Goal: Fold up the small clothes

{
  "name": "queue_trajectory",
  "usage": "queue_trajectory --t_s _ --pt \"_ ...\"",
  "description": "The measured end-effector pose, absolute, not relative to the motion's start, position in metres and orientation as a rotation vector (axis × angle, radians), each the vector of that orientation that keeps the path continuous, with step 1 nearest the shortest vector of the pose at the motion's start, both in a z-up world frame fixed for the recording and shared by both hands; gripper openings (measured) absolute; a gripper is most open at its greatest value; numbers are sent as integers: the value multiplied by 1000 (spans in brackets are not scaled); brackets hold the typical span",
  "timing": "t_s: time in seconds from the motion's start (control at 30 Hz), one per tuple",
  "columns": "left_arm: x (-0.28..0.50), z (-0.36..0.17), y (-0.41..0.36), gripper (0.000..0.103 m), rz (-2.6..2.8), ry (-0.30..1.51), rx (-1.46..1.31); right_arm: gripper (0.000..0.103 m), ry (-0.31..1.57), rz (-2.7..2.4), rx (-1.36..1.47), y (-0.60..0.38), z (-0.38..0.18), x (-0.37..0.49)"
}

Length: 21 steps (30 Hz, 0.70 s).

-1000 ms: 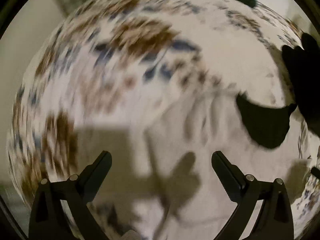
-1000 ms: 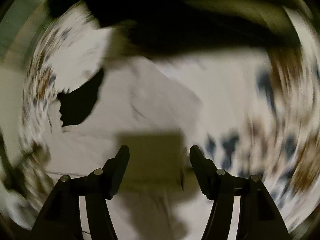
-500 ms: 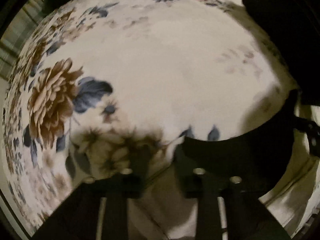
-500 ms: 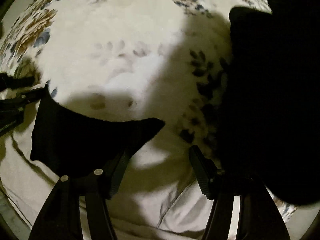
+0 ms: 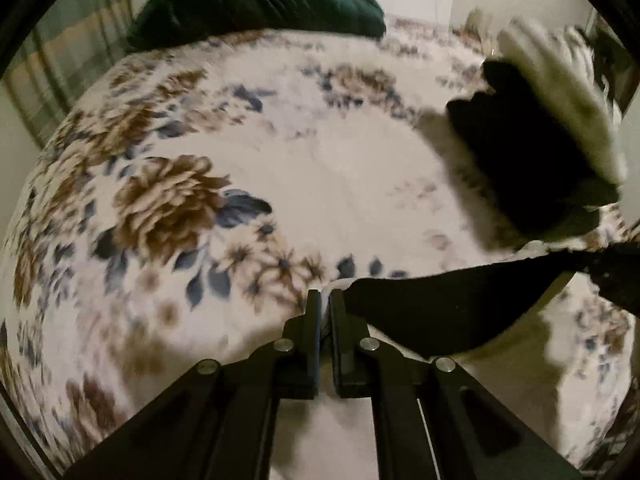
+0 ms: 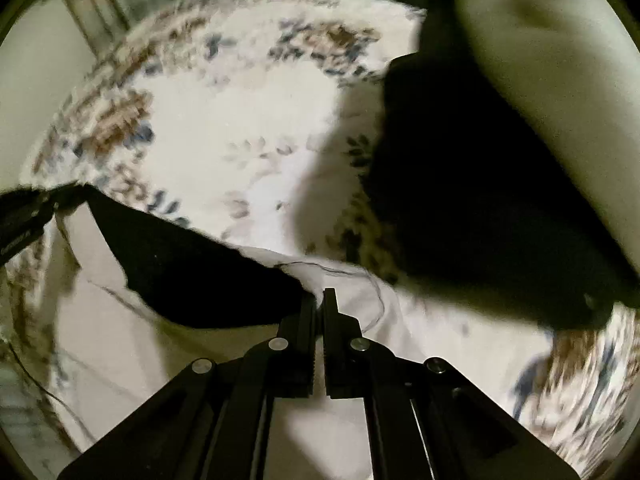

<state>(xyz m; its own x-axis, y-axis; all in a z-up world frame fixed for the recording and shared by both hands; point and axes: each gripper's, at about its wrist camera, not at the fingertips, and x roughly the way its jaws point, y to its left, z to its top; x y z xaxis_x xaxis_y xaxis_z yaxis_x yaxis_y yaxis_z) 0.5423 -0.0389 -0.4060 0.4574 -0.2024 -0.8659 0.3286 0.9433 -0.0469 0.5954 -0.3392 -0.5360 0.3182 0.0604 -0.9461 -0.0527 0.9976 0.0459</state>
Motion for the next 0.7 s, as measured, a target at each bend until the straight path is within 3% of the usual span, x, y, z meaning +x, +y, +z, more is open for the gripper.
queue_trajectory --t_s 0.23,0.37,0.6,0.63,0.7 --pt "438 -401 -14 2 -294 1110 77 3 1245 57 126 -330 -509 462" --pt "411 -446 -7 3 -241 1207 88 3 1341 45 159 -322 -545 402" --pt "386 -488 -7 8 -253 1327 79 5 1454 32 171 -309 -598 383" --pt "380 -488 -5 8 -256 1346 55 8 1496 37 204 -312 -604 381" --pt "367 -482 4 18 -262 1377 -28 38 1559 40 295 -322 -609 375"
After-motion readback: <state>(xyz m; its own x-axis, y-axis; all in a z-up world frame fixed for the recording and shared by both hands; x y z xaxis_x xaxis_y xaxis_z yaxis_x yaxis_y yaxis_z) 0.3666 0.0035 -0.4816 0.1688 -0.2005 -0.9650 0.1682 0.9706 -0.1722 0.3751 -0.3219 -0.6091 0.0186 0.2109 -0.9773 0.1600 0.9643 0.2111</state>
